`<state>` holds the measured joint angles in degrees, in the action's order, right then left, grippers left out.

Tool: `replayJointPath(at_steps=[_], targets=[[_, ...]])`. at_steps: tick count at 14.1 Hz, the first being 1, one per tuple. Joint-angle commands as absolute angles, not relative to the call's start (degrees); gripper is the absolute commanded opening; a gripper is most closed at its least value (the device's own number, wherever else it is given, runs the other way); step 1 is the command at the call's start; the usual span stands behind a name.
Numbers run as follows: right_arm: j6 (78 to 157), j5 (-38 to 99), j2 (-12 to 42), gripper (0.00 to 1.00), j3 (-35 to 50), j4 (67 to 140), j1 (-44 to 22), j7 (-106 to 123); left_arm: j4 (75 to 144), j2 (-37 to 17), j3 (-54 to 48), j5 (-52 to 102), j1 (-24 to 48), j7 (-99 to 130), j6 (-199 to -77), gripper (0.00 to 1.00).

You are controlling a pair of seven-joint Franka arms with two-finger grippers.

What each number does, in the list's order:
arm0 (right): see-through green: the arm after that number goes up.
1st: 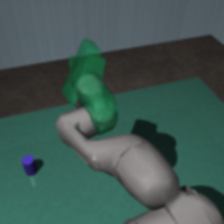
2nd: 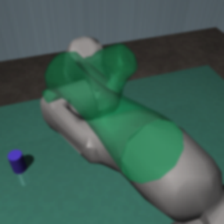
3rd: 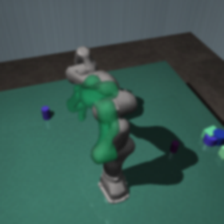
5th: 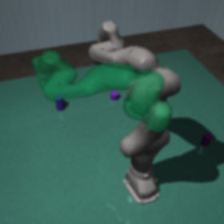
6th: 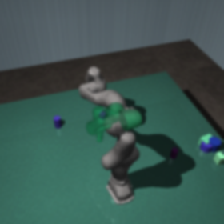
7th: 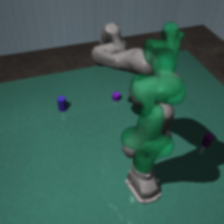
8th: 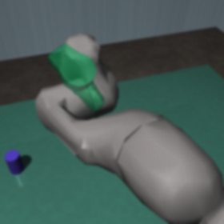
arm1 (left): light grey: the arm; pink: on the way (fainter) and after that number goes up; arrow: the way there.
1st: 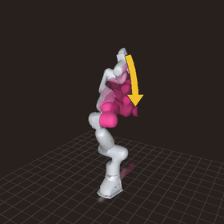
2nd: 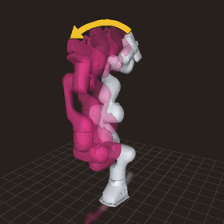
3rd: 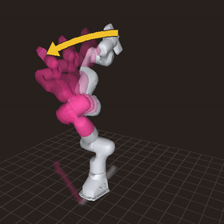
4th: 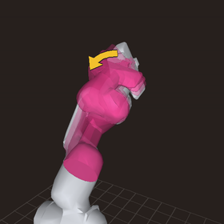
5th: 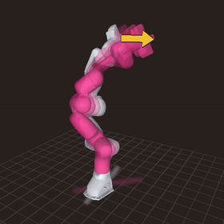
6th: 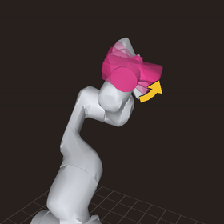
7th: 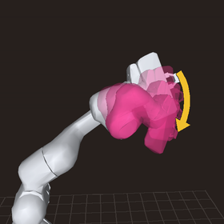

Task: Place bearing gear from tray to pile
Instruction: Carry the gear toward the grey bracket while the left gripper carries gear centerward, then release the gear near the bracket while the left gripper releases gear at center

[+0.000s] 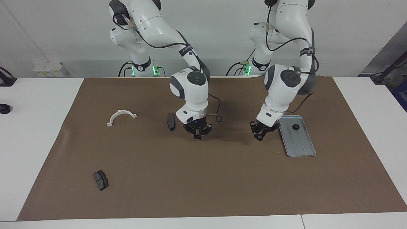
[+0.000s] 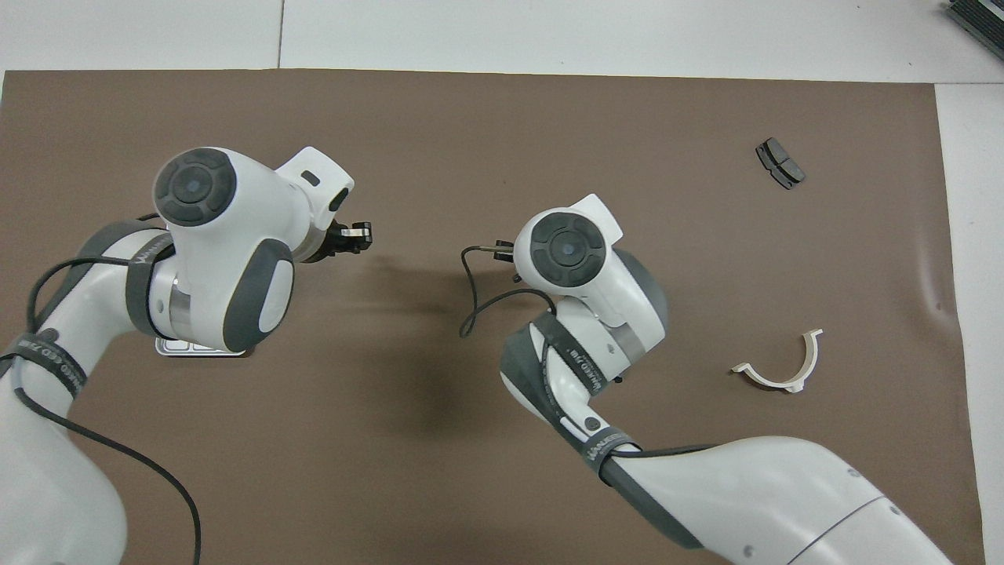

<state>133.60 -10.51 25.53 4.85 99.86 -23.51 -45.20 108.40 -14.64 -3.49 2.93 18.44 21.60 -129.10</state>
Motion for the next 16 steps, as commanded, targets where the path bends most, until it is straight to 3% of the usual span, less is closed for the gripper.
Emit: replayJointPath(at_steps=[1, 5, 6, 8, 9, 10, 12, 16], targets=[[135.00, -11.51, 21.19, 0.00, 5.80, 105.55, -17.07, -38.52, 108.28, -15.38, -2.37, 2.90, 25.11, 27.93, -130.34, 0.14], [134.91, -10.72, 17.67, 0.00, 5.98, 110.38, -7.93, -25.61, 113.01, -16.96, -2.29, 2.64, 33.38, 32.34, -134.28, 0.16], [134.91, -10.55, 17.14, 0.00, 5.98, 111.70, -5.82, -22.18, 114.25, -16.96, -2.29, 2.64, 34.01, 32.34, -136.04, 0.28], [135.00, -7.23, 16.88, 0.00, 5.98, 112.58, -2.30, -15.33, 114.87, -16.88, -2.29, 2.64, 34.37, 32.26, -136.85, 0.76], [135.17, -5.21, 16.79, 0.00, 5.98, 113.28, -0.81, -11.55, 114.70, -16.96, -2.29, 2.64, 34.37, 32.26, -136.76, 0.92], [136.57, -4.23, 16.70, 0.00, 5.89, 113.90, 0.86, -8.12, 114.35, -16.96, -2.20, 2.64, 33.93, 32.34, -136.67, 1.00], [142.44, -4.13, 17.05, 0.00, 5.89, 116.53, 4.12, -2.49, 113.12, -16.79, -1.76, 2.64, 32.27, 32.08, -136.23, 1.00], [143.44, -4.13, 18.37, 0.00, 5.89, 116.54, 7.91, 0.53, 111.36, -13.81, -1.49, 2.55, 20.68, 28.67, -132.29, 1.00]])
